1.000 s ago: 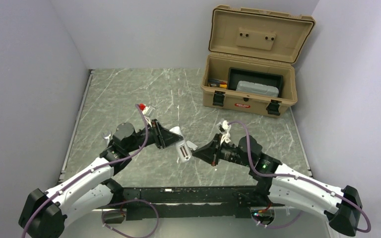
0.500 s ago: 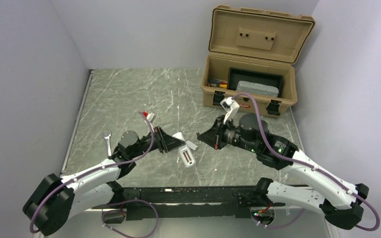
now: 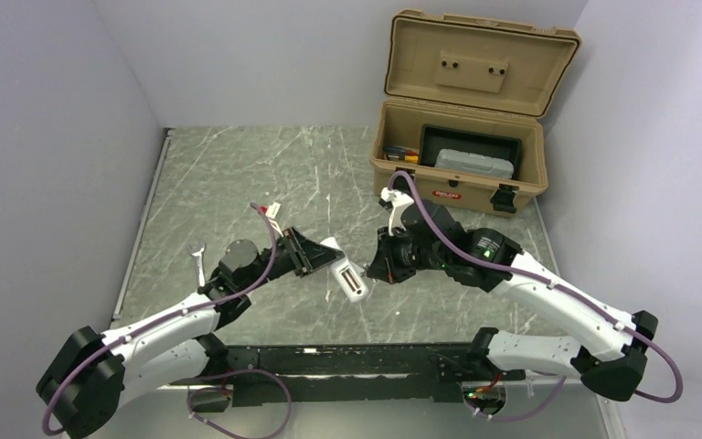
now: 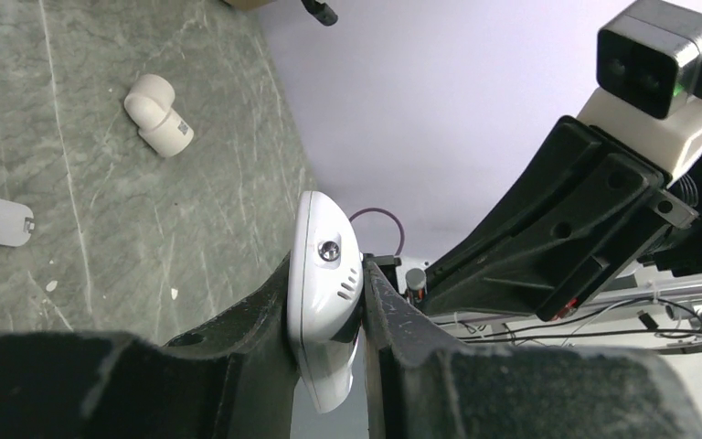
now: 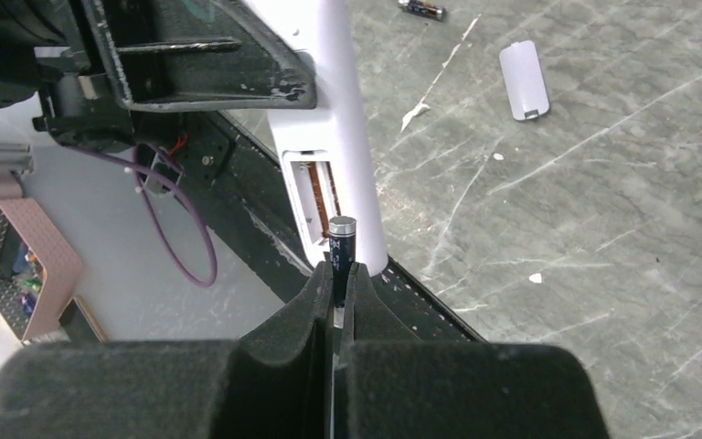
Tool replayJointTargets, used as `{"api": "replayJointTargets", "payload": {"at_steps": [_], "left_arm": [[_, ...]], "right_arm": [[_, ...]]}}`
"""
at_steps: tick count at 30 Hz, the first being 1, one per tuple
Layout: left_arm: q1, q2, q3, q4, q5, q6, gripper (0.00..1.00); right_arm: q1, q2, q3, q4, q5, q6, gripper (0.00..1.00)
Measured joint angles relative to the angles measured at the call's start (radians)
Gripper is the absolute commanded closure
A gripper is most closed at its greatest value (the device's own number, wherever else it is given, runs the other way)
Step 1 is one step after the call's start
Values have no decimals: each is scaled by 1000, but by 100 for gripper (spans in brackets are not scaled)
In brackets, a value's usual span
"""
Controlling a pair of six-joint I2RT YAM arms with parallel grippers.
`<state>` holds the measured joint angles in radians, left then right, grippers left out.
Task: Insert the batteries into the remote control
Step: Load the battery into the remote control.
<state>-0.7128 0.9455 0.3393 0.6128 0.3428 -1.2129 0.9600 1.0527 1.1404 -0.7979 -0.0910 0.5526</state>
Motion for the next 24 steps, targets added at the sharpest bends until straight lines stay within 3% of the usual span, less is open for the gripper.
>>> {"api": "replayJointTargets", "payload": {"at_steps": [13,24], "left_arm": [[-15,150,-61,257,-13,-123,100],[-22,172,-66,348,-18,-143,100]], "right_arm": [[41,75,60,-26,-45,-21,100],[47,133,66,-35,-60,-21,100]]}}
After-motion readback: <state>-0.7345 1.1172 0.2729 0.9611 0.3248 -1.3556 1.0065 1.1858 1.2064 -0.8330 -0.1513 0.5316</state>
